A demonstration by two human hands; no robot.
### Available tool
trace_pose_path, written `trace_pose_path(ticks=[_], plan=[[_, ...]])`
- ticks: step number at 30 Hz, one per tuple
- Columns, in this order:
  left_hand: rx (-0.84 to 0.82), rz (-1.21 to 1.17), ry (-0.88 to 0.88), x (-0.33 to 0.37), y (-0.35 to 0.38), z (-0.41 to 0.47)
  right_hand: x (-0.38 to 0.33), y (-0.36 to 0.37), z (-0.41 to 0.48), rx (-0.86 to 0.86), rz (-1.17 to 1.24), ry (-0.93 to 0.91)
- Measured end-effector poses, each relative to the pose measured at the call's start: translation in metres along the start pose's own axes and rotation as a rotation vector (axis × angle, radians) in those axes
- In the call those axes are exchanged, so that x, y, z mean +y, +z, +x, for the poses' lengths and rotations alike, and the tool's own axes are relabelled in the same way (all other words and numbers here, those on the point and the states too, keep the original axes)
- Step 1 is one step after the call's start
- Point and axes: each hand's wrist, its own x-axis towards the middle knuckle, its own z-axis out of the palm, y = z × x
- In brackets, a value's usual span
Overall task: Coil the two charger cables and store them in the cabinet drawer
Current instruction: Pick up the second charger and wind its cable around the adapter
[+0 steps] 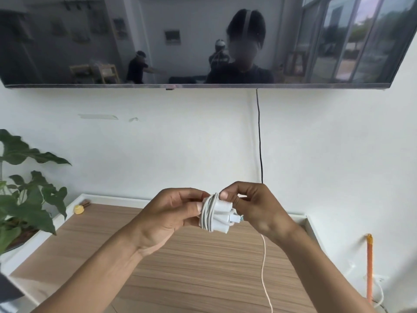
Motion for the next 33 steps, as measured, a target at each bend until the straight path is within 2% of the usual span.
trace_pose_path(ticks=[4,8,10,13,19,22,27,29,33], plan=[[0.078,-0.094,-0.002,-0.001,-0.001,0.003,0.018,0.026,-0.006,0.019,0.073,0.021],[0.228,-0.139,0.017,-0.013,0.002,0.011,0.030,0.057,-0.018,0.262,0.004,-0.068],[0.332,-0.049,0.039,-0.017,-0.001,0.016,0.038,0.067,-0.020,0.314,-0.084,-0.095],[0.433,0.098,0.062,-0.026,-0.010,0.021,0.041,0.070,-0.025,0.305,-0.213,-0.123],[0.497,0.546,0.138,-0.041,-0.022,0.020,0.031,0.053,-0.027,0.232,-0.573,-0.177],[0.447,0.596,0.165,-0.043,-0.025,0.018,0.020,0.038,-0.028,0.226,-0.707,-0.204],[0.145,0.546,0.128,-0.041,-0.025,0.008,0.002,0.019,-0.022,0.180,-0.761,-0.224],[0.081,0.508,0.112,-0.039,-0.025,0.006,0.000,0.016,-0.020,0.136,-0.711,-0.200],[-0.035,0.261,0.048,-0.030,-0.027,0.000,-0.004,0.007,-0.016,0.133,-0.396,-0.118]])
